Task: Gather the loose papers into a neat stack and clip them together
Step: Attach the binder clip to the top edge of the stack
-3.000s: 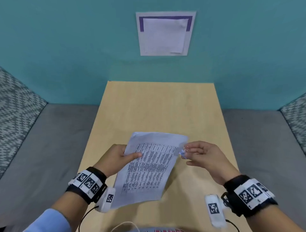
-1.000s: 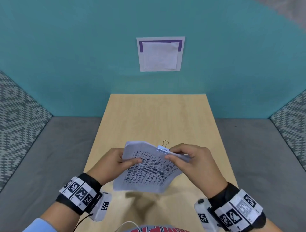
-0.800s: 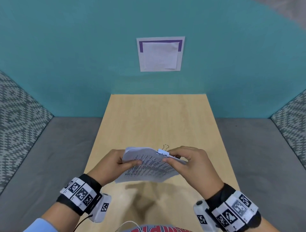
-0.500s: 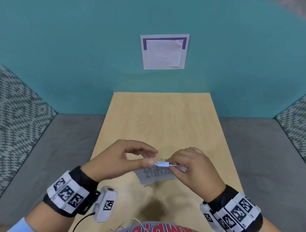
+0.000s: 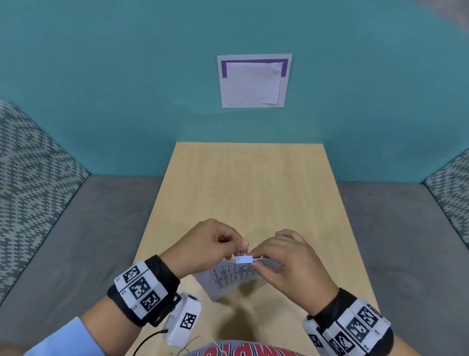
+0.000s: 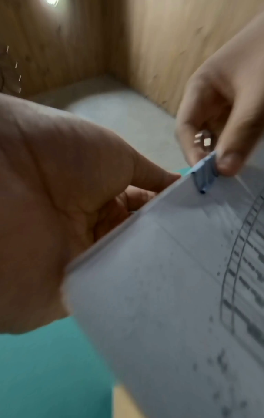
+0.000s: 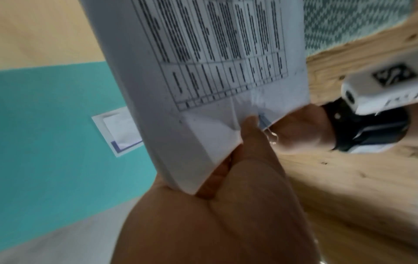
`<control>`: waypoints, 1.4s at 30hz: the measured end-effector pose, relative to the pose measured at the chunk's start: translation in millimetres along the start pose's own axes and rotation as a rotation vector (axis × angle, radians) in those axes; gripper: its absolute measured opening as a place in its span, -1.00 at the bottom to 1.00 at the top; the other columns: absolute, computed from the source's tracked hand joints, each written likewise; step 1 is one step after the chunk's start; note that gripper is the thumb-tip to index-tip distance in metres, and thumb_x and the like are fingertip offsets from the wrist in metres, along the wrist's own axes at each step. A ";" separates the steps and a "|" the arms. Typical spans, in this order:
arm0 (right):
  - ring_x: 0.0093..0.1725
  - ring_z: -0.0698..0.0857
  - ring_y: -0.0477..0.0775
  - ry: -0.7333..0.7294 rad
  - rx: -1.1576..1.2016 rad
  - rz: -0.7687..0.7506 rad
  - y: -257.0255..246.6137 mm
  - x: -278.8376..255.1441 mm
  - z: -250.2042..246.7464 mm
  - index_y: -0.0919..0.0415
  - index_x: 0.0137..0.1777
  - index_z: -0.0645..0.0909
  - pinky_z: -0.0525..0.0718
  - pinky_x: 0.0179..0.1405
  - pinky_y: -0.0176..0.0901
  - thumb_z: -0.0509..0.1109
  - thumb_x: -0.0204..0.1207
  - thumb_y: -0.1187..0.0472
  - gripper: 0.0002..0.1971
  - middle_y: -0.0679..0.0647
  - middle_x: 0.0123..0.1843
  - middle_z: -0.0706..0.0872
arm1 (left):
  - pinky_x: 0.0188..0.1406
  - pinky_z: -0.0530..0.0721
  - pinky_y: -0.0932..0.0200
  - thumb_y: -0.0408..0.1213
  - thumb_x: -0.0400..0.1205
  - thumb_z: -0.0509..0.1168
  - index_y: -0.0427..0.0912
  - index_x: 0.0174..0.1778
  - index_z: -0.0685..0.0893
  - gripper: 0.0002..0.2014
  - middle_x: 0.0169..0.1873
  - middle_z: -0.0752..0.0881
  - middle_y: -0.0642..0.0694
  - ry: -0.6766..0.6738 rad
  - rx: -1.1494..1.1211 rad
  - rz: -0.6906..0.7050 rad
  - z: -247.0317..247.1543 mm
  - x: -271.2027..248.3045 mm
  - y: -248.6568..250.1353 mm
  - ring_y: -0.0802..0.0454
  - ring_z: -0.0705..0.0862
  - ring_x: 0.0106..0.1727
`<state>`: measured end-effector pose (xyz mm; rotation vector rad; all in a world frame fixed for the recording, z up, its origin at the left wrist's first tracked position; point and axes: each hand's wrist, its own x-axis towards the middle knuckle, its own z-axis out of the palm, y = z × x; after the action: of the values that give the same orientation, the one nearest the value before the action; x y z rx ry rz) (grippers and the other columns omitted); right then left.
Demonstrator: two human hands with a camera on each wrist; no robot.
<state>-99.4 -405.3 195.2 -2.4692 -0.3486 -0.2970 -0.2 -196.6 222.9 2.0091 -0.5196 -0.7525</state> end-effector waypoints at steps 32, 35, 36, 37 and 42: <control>-0.18 0.82 -0.08 -0.180 0.421 0.462 9.0 26.9 -5.6 0.01 -0.17 0.89 0.73 -0.05 -0.17 0.72 0.42 0.07 -0.92 -0.09 -0.20 0.91 | -0.21 0.57 0.22 0.03 0.45 0.69 0.08 -0.13 0.91 -0.81 -0.23 0.89 0.02 0.025 0.214 0.011 -0.2 0.3 -13.2 0.30 0.69 -0.30; -0.14 0.83 -0.16 -0.210 0.532 0.458 17.3 21.8 -14.4 0.00 -0.10 0.90 0.74 -0.01 -0.30 0.74 0.40 0.11 -0.89 -0.09 -0.14 0.92 | -0.24 0.56 0.31 -0.01 0.45 0.70 0.07 -0.09 0.93 -0.81 -0.24 0.89 0.05 -0.008 0.227 0.025 -10.8 -0.5 -8.1 0.32 0.70 -0.29; -0.10 0.85 -0.12 -0.225 0.569 0.469 23.1 17.1 -18.7 0.01 -0.08 0.90 0.73 0.01 -0.25 0.73 0.42 0.12 -0.88 -0.04 -0.12 0.92 | -0.22 0.59 0.33 -0.03 0.46 0.71 0.07 -0.08 0.94 -0.81 -0.23 0.91 0.07 -0.021 0.218 0.031 -16.1 -0.7 -5.3 0.32 0.73 -0.27; -0.06 0.87 -0.07 -0.232 0.615 0.486 29.4 10.8 -22.3 0.06 -0.05 0.90 0.74 0.03 -0.17 0.71 0.46 0.13 -0.90 0.02 -0.10 0.93 | -0.17 0.65 0.33 -0.07 0.47 0.71 0.06 -0.05 0.95 -0.82 -0.20 0.93 0.08 -0.034 0.178 0.040 -22.1 -0.5 -3.1 0.33 0.77 -0.22; 0.18 0.87 0.44 0.018 1.076 0.760 54.6 -12.5 -18.0 0.37 0.22 0.83 0.84 0.16 0.25 0.51 0.56 0.19 -0.68 0.37 0.14 0.90 | -0.01 0.83 0.21 -0.32 0.67 0.54 -0.11 0.21 0.89 -0.79 -0.10 0.95 -0.02 0.167 -0.255 0.070 -47.7 4.1 -15.1 0.15 0.88 -0.10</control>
<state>-96.2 -460.7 175.6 -1.3746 0.3753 0.1717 36.4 -162.7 228.2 1.7876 -0.3737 -0.5713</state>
